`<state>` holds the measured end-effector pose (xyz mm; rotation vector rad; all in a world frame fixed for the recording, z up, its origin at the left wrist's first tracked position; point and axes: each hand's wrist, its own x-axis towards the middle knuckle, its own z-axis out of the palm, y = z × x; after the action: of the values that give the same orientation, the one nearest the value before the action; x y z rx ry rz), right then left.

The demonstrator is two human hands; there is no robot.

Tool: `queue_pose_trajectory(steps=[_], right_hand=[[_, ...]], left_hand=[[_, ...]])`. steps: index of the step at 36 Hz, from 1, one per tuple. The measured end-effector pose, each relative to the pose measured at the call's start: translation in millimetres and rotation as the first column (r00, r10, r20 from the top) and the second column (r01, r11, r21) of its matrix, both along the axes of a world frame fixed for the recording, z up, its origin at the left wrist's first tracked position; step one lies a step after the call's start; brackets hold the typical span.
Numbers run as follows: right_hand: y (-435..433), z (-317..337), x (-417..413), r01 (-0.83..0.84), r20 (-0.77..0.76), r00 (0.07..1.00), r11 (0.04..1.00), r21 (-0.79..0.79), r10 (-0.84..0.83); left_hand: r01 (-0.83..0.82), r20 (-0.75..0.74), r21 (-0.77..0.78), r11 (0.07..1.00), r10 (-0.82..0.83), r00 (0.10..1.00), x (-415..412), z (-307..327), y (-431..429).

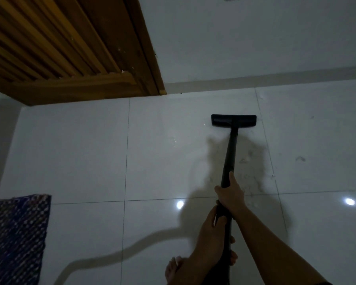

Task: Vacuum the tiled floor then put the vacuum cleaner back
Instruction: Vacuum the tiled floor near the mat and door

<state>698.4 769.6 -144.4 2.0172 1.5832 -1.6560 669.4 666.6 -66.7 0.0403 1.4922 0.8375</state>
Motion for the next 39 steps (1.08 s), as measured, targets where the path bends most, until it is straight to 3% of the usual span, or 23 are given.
queue_pose_trajectory(steps=[20, 33, 39], right_hand=[[-147.0, 19.5, 53.6, 0.094, -0.022, 0.995, 0.993, -0.069, -0.096], [-232.1, 37.7, 89.6, 0.06, -0.005, 0.998, 0.997, -0.054, -0.06], [-278.6, 44.1, 90.7, 0.06, 0.003, 0.998, 0.998, -0.038, -0.06]], left_hand=[[0.098, -0.104, -0.076, 0.992, -0.106, 0.989, 47.3, 39.4, -137.9], [0.003, 0.024, -0.008, 1.0, -0.003, 1.0, 84.9, 44.9, -226.5], [0.074, -0.037, 0.033, 0.997, -0.073, 0.997, 83.9, 42.4, -275.1]])
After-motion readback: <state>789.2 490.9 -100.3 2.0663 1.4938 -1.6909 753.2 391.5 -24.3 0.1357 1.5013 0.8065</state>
